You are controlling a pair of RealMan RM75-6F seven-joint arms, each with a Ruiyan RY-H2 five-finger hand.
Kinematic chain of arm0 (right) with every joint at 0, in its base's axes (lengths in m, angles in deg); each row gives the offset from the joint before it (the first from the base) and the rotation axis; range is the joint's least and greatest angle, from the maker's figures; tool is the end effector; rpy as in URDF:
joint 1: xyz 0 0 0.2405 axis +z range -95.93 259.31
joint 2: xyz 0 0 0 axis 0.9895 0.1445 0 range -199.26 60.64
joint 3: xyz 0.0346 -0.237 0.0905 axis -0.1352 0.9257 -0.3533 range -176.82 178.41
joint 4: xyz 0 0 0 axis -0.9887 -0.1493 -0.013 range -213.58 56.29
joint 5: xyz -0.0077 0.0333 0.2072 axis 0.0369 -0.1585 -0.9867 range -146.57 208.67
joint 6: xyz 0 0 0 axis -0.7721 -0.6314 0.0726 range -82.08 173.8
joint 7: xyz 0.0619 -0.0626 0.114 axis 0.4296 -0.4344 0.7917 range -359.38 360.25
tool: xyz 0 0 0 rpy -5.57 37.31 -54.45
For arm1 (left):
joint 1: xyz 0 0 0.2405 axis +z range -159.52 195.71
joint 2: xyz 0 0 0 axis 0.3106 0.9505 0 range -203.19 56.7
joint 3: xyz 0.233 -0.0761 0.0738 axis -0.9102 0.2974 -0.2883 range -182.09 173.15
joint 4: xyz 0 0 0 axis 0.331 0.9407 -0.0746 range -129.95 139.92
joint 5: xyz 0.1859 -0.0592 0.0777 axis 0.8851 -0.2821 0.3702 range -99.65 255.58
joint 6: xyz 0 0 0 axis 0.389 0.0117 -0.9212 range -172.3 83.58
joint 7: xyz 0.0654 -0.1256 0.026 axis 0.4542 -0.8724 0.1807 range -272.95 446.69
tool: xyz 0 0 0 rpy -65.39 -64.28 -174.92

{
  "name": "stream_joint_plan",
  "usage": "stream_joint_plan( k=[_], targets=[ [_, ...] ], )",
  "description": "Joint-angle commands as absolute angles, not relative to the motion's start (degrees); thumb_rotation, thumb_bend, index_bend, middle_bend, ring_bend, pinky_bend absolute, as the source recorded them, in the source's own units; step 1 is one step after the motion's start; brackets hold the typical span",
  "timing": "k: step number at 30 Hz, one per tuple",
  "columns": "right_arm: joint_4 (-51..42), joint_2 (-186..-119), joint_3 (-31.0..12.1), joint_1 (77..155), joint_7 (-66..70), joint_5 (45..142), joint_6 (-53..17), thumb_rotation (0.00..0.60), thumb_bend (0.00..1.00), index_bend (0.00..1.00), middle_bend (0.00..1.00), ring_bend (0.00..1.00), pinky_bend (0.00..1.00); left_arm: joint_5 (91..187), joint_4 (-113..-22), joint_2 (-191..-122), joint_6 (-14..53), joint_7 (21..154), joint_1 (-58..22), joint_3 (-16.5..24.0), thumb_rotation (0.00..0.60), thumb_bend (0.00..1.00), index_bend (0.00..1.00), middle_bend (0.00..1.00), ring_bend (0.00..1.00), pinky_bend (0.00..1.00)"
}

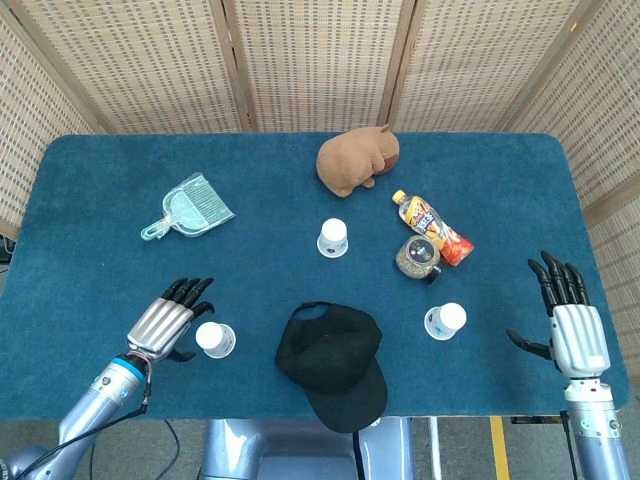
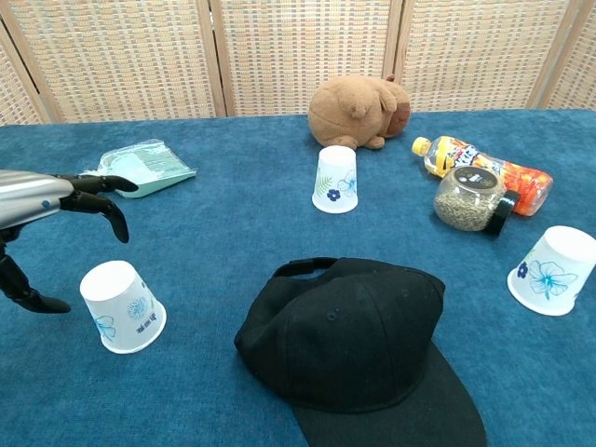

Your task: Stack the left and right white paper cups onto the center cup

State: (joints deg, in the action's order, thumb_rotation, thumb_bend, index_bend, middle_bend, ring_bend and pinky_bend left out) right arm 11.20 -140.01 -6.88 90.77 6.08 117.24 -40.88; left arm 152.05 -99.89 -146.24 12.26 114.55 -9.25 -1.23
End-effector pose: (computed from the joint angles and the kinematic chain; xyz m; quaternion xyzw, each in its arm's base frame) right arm -0.2854 -0.2191 0.1425 0.5520 -0.3846 0.4930 0.5516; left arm -0.1939 0.2486 0.0342 -0.7863 -0.3610 -0.2965 0.4044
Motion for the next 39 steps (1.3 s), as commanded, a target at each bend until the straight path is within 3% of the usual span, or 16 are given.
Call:
stream_joint_plan(
  k=[1,13,18,28,36,39],
  targets=[
    [11.1,-139.9,-7.0,90.8,6.6,117.0,-40.7,0.600,0.11,0.02,0.00,0.00,0.00,150.5,-99.9,-147.2,12.1,116.0,-9.9,-1.3,0.600,0.17,0.32,0.00,0.00,0.04],
    [10.7,-139.6,-7.3,90.9,8.3,116.2,-39.9,0.600,0.11,0.02,0.00,0.00,0.00,145.9,-98.6,-149.6,11.7,119.3,-12.2,-1.2,0.600,0.18,0.40,0.00,0.00,0.04],
    [10.5,-139.4,-7.4,90.9,8.9,115.8,-39.7,0.600,0.11,0.02,0.00,0.00,0.00,144.9,-98.5,-150.7,11.9,120.6,-12.8,-1.6,0.600,0.32,0.46,0.00,0.00,0.04],
    [10.4,-139.1,-7.6,90.9,10.0,115.6,-39.5,0.600,0.11,0.02,0.00,0.00,0.00,144.6,-99.3,-150.8,13.2,120.3,-13.6,-1.4,0.600,0.33,0.46,0.00,0.00,0.04],
    [9.3,-139.3,-8.1,91.4,10.9,113.8,-37.8,0.600,0.11,0.02,0.00,0.00,0.00,142.9,-101.9,-147.9,13.2,118.1,-16.5,3.2,0.600,0.32,0.44,0.00,0.00,0.04],
    [8.6,-139.3,-8.6,91.5,11.5,112.5,-37.1,0.600,0.11,0.02,0.00,0.00,0.00,141.0,-101.2,-148.5,12.8,118.2,-19.9,7.4,0.600,0.32,0.44,0.00,0.00,0.04]
  ],
)
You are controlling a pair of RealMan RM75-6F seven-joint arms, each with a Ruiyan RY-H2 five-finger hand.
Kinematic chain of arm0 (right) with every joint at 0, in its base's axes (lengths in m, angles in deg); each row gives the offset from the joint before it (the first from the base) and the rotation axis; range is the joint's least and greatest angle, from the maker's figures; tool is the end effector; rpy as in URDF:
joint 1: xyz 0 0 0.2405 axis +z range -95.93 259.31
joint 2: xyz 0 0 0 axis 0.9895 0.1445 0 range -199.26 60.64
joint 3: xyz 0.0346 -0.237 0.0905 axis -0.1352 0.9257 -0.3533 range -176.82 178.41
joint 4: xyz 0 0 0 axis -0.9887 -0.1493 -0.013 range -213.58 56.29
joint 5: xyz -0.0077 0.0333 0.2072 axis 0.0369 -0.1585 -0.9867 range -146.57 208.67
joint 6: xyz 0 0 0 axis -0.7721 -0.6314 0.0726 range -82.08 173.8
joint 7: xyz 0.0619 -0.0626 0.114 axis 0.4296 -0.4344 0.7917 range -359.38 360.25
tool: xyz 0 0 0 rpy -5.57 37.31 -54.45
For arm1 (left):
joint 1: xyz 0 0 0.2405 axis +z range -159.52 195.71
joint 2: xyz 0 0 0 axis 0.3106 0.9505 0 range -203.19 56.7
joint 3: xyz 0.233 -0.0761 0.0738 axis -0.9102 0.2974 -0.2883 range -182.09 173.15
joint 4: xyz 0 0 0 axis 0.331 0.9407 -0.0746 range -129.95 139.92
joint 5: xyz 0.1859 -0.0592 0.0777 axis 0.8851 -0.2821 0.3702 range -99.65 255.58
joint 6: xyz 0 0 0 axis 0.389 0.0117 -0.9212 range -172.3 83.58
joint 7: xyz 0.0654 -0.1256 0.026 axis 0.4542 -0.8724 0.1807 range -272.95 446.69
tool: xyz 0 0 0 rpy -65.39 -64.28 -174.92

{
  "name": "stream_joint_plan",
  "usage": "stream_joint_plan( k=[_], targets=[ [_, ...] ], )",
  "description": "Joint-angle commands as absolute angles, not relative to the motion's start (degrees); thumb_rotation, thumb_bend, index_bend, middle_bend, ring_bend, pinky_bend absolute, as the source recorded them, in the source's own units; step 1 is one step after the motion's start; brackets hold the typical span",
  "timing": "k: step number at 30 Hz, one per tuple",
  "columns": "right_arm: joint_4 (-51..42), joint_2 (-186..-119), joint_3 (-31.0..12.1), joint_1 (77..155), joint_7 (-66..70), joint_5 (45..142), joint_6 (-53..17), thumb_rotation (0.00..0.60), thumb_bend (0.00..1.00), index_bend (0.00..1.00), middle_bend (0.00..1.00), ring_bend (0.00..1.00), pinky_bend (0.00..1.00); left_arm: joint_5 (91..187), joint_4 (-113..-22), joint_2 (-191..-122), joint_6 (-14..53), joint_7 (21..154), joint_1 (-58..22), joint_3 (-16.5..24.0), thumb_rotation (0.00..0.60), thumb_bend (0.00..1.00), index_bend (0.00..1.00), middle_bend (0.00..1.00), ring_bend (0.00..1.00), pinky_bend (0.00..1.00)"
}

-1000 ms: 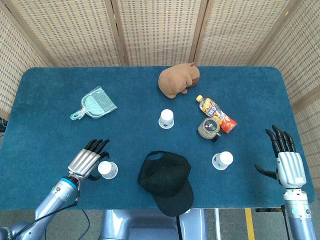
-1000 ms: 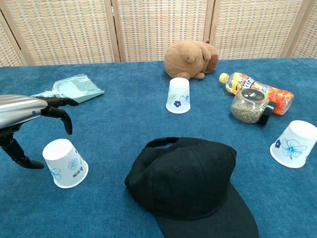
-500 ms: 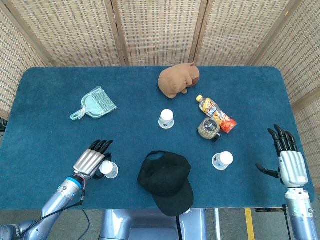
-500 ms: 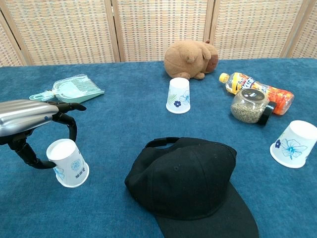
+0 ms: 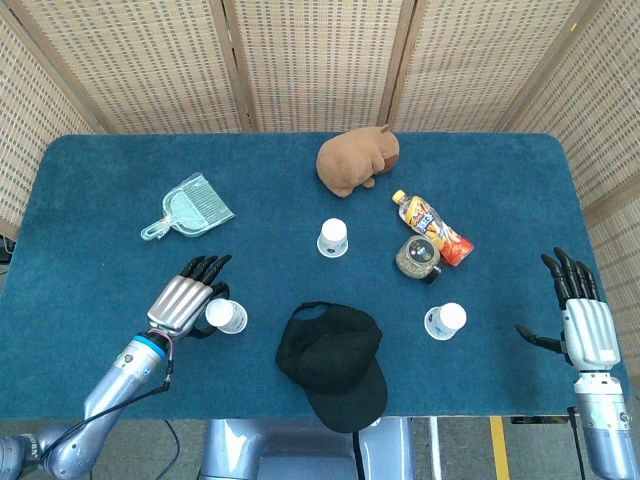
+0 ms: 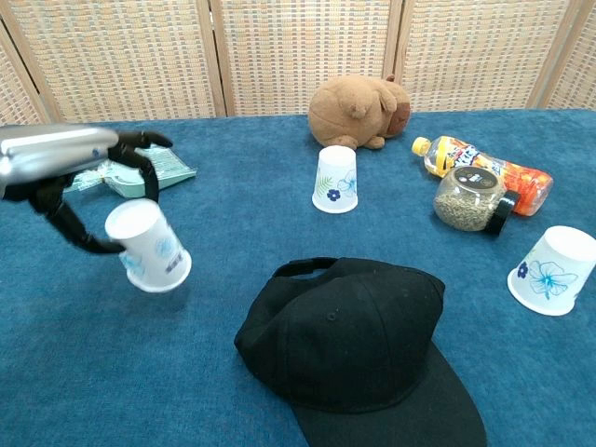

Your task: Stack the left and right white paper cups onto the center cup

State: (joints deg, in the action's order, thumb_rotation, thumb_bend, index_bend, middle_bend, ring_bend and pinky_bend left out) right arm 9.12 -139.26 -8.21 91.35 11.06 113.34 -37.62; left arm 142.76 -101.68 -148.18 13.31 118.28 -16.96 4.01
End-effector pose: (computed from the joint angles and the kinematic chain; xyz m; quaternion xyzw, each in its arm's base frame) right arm -0.3014 -0.2291 0.1496 0.5290 -0.4176 0.4887 0.5540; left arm -0.1469 0.2884 0.0374 -0.7688 -0.3515 -0.3383 0.4133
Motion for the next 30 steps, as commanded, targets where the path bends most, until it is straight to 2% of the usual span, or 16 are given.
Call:
stream_joint_plan(
  k=[1,12,20,30],
  targets=[
    [8.4,-139.3,-8.8,91.6,11.6,112.2,-36.8,0.600,0.11,0.02,0.00,0.00,0.00,140.1,-100.4,-149.0,12.6,118.6,-21.2,8.6,0.600,0.32,0.44,0.00,0.00,0.04],
    [6.5,-140.0,-9.3,92.4,12.1,110.0,-34.3,0.600,0.11,0.02,0.00,0.00,0.00,135.2,-88.5,-158.4,11.3,119.5,-31.8,15.4,0.600,0.31,0.44,0.00,0.00,0.04],
    [4.6,-140.9,-9.9,93.0,12.5,108.0,-32.2,0.600,0.11,0.02,0.00,0.00,0.00,130.8,-76.9,-166.7,9.0,120.6,-39.9,17.6,0.600,0.31,0.44,0.00,0.00,0.04],
    [3.4,-141.2,-10.2,93.5,13.8,107.3,-30.9,0.600,0.11,0.02,0.00,0.00,0.00,128.1,-65.8,-173.6,6.7,119.5,-46.1,19.0,0.600,0.30,0.43,0.00,0.00,0.04]
  ],
)
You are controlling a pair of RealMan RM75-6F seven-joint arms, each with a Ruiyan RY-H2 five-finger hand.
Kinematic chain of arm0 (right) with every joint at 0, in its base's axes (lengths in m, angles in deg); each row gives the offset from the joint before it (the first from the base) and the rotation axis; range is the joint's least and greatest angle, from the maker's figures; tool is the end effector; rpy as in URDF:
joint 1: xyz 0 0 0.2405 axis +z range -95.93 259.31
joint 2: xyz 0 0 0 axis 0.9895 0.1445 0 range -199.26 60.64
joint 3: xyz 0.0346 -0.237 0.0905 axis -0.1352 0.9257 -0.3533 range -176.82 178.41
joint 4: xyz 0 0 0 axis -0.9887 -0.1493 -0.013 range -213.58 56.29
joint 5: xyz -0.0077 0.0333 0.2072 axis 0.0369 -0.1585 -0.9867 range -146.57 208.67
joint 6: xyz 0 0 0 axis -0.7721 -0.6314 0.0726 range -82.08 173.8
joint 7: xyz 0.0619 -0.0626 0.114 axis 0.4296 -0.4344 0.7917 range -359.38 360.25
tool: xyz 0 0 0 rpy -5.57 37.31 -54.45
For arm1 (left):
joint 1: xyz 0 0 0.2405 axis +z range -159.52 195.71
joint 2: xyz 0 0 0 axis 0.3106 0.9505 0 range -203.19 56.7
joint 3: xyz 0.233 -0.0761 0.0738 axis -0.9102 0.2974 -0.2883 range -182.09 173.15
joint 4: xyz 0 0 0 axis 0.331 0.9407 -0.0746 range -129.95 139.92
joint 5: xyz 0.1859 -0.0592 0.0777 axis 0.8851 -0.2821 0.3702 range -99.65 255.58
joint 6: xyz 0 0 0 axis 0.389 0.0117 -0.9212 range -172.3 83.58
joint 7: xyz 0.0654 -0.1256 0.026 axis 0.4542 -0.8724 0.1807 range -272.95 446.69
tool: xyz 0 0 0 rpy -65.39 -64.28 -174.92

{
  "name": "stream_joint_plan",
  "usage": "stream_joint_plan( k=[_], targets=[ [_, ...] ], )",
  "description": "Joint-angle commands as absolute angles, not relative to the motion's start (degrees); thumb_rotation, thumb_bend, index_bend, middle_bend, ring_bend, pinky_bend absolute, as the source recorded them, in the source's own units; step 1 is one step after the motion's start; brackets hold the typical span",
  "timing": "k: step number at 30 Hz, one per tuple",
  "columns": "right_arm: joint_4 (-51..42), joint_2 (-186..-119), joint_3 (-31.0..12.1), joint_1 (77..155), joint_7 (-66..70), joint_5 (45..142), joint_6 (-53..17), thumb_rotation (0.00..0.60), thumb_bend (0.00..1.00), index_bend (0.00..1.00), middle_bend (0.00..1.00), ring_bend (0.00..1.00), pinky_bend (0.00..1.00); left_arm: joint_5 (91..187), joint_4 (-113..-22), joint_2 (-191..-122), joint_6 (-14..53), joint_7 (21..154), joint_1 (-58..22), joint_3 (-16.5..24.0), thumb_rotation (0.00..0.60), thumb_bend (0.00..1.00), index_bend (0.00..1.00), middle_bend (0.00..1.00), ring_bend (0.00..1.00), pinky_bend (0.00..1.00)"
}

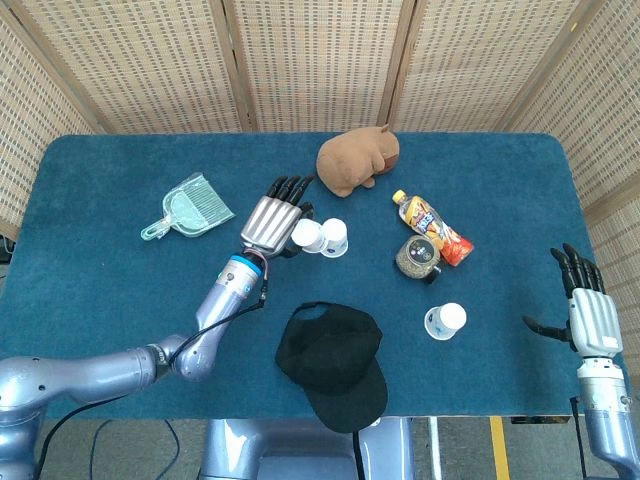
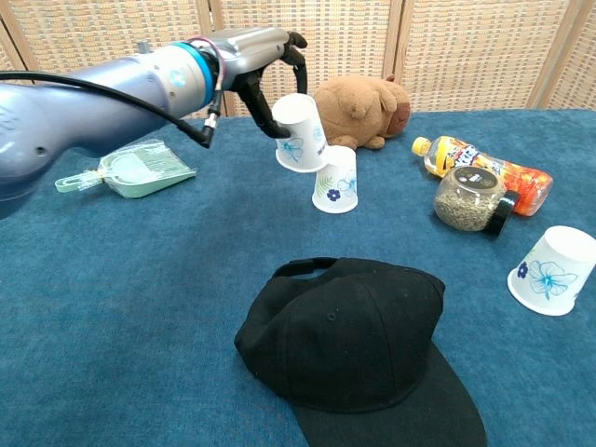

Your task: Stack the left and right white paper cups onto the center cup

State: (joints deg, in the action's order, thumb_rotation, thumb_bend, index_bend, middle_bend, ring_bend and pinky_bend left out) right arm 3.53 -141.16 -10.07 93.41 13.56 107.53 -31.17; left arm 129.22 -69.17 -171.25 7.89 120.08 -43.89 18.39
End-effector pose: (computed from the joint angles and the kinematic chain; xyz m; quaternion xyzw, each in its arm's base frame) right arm -0.3257 -0.2497 0.1452 0.5096 -0.4525 0.4607 0.5686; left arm -0.0109 0.4161 -0.0258 -0.7398 -0.2931 -0.4220 0.4343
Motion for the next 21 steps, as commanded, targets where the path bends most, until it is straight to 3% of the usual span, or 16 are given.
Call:
stream_joint_plan(
  k=[1,12,21],
  targets=[
    [3.1,-141.3,-10.3,93.6,14.1,107.0,-30.5,0.600,0.11,0.02,0.00,0.00,0.00,127.7,-63.6,-174.9,5.9,119.6,-47.3,19.1,0.600,0.30,0.43,0.00,0.00,0.04],
    [2.1,-141.3,-10.5,93.9,15.8,106.3,-29.1,0.600,0.11,0.02,0.00,0.00,0.00,127.9,-50.8,-181.6,3.0,115.2,-53.0,20.4,0.600,0.29,0.41,0.00,0.00,0.04],
    [1.5,-141.4,-10.7,94.1,16.0,105.5,-28.3,0.600,0.11,0.02,0.00,0.00,0.00,130.7,-48.3,-183.2,3.2,111.1,-54.0,20.0,0.600,0.28,0.41,0.00,0.00,0.04]
  ],
)
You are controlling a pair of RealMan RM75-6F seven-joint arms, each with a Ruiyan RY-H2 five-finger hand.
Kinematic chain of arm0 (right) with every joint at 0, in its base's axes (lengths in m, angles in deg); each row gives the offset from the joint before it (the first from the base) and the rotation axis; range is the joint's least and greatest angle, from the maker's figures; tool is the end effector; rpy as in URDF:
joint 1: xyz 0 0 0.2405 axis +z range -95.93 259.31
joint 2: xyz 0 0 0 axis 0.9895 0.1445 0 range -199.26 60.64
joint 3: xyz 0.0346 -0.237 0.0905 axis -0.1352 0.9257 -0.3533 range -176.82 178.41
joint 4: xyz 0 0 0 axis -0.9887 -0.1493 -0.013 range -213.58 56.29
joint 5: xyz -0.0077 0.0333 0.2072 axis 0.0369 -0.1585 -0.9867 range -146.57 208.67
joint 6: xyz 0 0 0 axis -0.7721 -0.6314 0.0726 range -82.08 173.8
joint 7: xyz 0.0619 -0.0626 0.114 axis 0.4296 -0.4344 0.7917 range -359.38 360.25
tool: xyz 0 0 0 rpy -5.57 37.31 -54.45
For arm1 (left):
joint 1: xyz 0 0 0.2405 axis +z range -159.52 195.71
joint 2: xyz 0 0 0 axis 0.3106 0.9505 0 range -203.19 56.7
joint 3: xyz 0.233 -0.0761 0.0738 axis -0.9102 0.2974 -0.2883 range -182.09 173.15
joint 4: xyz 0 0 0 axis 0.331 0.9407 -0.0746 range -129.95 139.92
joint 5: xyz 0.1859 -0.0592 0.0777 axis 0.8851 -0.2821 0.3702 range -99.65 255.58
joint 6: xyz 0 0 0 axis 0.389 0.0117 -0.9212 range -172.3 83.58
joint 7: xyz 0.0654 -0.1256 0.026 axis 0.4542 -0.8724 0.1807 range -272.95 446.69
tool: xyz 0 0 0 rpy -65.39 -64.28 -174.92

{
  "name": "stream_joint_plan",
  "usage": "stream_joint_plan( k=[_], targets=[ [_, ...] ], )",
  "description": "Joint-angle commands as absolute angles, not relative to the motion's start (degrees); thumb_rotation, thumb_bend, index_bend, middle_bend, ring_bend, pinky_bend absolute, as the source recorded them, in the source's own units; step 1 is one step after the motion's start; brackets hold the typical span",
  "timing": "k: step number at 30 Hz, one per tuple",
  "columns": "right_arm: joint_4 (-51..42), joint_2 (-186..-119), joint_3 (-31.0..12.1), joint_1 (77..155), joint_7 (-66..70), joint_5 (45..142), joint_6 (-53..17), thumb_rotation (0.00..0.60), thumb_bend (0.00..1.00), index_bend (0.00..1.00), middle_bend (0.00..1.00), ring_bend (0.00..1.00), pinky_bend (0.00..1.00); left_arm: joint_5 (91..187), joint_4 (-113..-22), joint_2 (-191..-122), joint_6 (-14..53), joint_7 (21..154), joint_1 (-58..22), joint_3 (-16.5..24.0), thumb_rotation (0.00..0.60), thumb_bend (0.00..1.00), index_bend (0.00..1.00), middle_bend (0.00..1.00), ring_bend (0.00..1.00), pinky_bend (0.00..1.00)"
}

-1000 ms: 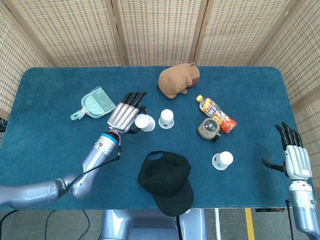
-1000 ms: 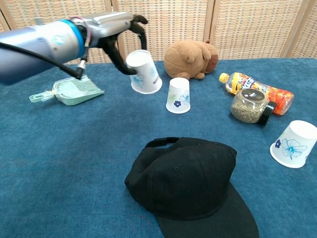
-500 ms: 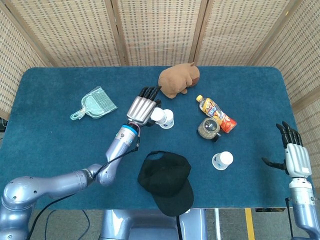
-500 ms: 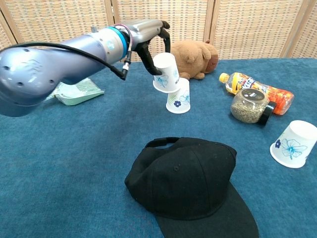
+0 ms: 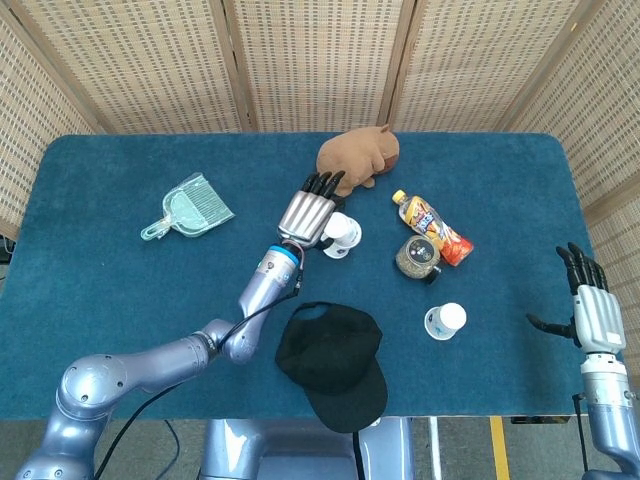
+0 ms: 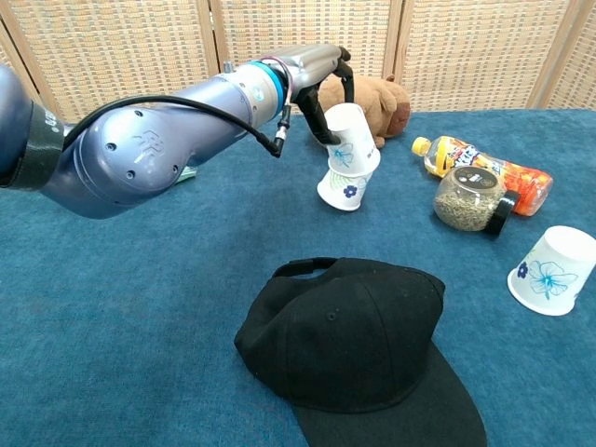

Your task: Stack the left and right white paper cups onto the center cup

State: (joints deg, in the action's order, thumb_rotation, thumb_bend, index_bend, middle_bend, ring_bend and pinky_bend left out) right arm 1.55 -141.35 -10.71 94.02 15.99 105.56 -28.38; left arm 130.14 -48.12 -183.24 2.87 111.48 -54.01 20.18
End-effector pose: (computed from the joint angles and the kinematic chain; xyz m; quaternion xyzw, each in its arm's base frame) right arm -0.3357 -0.2562 0.1462 0.4968 -0.4726 0.4548 0.5683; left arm 0.0284 0.4404 -0.0722 -0.7367 -0.3024 -0.4360 0.4192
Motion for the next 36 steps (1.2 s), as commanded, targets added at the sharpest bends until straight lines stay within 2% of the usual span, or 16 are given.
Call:
stream_joint_plan(
  k=[1,16,19,21,24,32,36],
  targets=[
    [1.5,-141.4,-10.7,94.1,16.0,105.5,-28.2,0.600,0.11,0.02,0.00,0.00,0.00,131.1,-48.5,-182.9,3.5,110.9,-53.8,19.7,0.600,0.28,0.41,0.00,0.00,0.04],
    [1.8,-141.2,-10.7,94.0,16.5,105.8,-28.3,0.600,0.11,0.02,0.00,0.00,0.00,127.7,-52.2,-180.2,2.7,114.2,-53.6,19.9,0.600,0.28,0.38,0.00,0.00,0.04],
    [1.8,-141.2,-10.7,94.0,16.6,105.8,-28.4,0.600,0.11,0.02,0.00,0.00,0.00,125.8,-52.3,-180.2,2.0,115.7,-54.2,20.0,0.600,0.28,0.33,0.00,0.00,0.04],
    [1.8,-141.1,-10.7,94.0,16.8,105.9,-28.4,0.600,0.11,0.02,0.00,0.00,0.00,124.0,-52.2,-180.3,1.6,117.4,-54.7,20.0,0.600,0.24,0.21,0.00,0.00,0.02],
    [1.7,-141.0,-10.8,93.9,17.0,105.8,-28.3,0.600,0.11,0.02,0.00,0.00,0.00,121.7,-52.3,-180.5,1.3,119.2,-55.4,20.1,0.600,0.18,0.11,0.00,0.00,0.00],
    [1.8,-140.8,-10.7,93.8,17.3,105.9,-28.5,0.600,0.11,0.02,0.00,0.00,0.00,120.6,-55.4,-179.4,3.8,119.2,-54.1,19.7,0.600,0.17,0.09,0.00,0.00,0.00],
    [1.9,-140.7,-10.5,93.6,17.4,106.3,-28.8,0.600,0.11,0.02,0.00,0.00,0.00,121.5,-63.6,-175.5,8.5,118.1,-49.0,17.6,0.600,0.17,0.09,0.00,0.00,0.00]
  ],
)
